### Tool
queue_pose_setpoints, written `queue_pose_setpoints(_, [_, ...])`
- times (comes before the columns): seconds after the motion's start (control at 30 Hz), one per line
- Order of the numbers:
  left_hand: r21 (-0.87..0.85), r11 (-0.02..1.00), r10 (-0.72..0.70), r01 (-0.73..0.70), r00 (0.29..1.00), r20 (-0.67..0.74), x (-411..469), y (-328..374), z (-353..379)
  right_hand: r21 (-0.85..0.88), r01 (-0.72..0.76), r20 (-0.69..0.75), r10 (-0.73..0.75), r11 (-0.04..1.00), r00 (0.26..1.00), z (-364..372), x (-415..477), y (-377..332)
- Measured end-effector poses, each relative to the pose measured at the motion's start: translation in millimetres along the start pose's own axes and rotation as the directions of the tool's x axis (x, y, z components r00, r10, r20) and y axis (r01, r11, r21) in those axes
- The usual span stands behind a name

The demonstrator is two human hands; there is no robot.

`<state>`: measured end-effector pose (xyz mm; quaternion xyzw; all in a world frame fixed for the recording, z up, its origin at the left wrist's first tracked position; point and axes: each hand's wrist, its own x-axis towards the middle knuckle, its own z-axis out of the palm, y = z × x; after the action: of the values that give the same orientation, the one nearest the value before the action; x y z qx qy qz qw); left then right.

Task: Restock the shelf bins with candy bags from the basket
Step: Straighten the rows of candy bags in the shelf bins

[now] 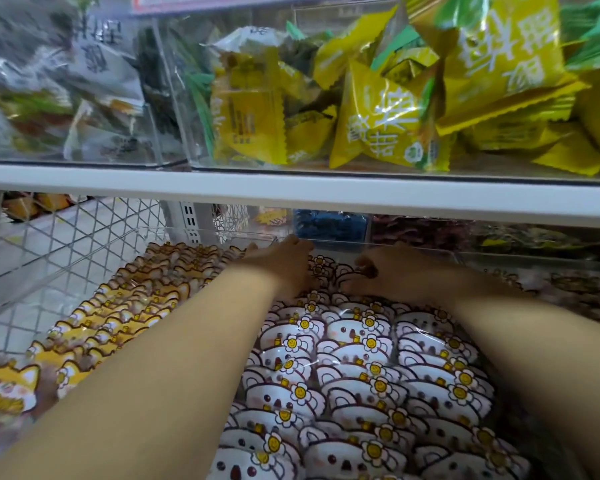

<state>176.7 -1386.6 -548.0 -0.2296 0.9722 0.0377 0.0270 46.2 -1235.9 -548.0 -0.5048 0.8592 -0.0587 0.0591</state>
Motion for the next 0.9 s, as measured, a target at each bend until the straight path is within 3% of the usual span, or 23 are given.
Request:
queue_pose_setpoints(0.17, [0.201, 0.980, -0.022, 0.007, 0.997, 0.072, 2, 1, -2, 0.013, -0.006, 0.125, 0.005, 1.000, 0.992, -5, -6, 0])
queue_pose_setpoints(0.37, [0.197, 0.980, -0.011, -0.020, 0.988, 0.156, -3, 6, -3, -0.033, -0.060, 0.073, 0.062, 0.998, 0.995, 6, 0, 5])
queue_pose_setpoints(0.57, [0.281, 0.959, -0.032, 0.040, 0.999, -0.034, -15, 12, 5, -0.122, -0.057, -0.075, 0.048, 0.991, 0.996, 5, -15, -9])
queue_pose_setpoints(0.73, [0.387, 0.918, -0.013, 0.091, 0.980, -0.199, -25, 21, 9, -0.300, -0.080, -0.222, 0.012, 0.951, 0.975, 5, -20, -15])
queue_pose_setpoints(0.9, [0.368, 0.922, -0.029, 0.120, 0.969, -0.245, -22, 25, 4, -0.157, -0.100, -0.161, 0.074, 0.983, 0.984, 6, -16, -11])
